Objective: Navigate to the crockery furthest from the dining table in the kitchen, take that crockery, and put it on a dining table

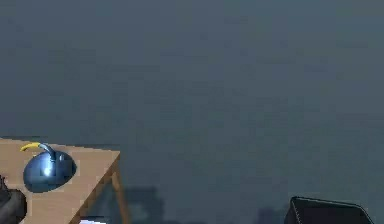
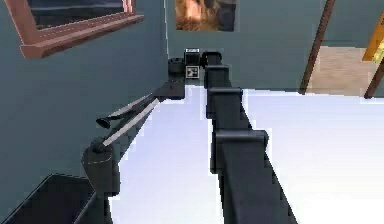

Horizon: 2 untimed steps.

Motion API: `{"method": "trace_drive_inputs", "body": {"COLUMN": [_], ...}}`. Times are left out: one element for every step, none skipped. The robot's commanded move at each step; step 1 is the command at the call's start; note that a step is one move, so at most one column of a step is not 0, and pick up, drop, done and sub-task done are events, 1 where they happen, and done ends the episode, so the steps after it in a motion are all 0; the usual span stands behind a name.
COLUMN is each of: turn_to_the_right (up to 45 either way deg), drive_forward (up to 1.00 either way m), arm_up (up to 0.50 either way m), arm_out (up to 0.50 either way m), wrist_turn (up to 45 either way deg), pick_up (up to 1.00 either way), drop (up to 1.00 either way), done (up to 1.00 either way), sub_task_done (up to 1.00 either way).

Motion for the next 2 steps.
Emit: {"method": "trace_drive_inputs", "body": {"turn_to_the_right": [-33.0,-45.0], "drive_forward": [0.0,0.0], "arm_up": [0.0,0.0], "arm_out": [0.0,0.0], "wrist_turn": [0.0,0.0], "pick_up": [0.0,0.0], "drop": [0.0,0.0], "done": [0.0,0.0], "sub_task_done": [0.0,0.0]}}
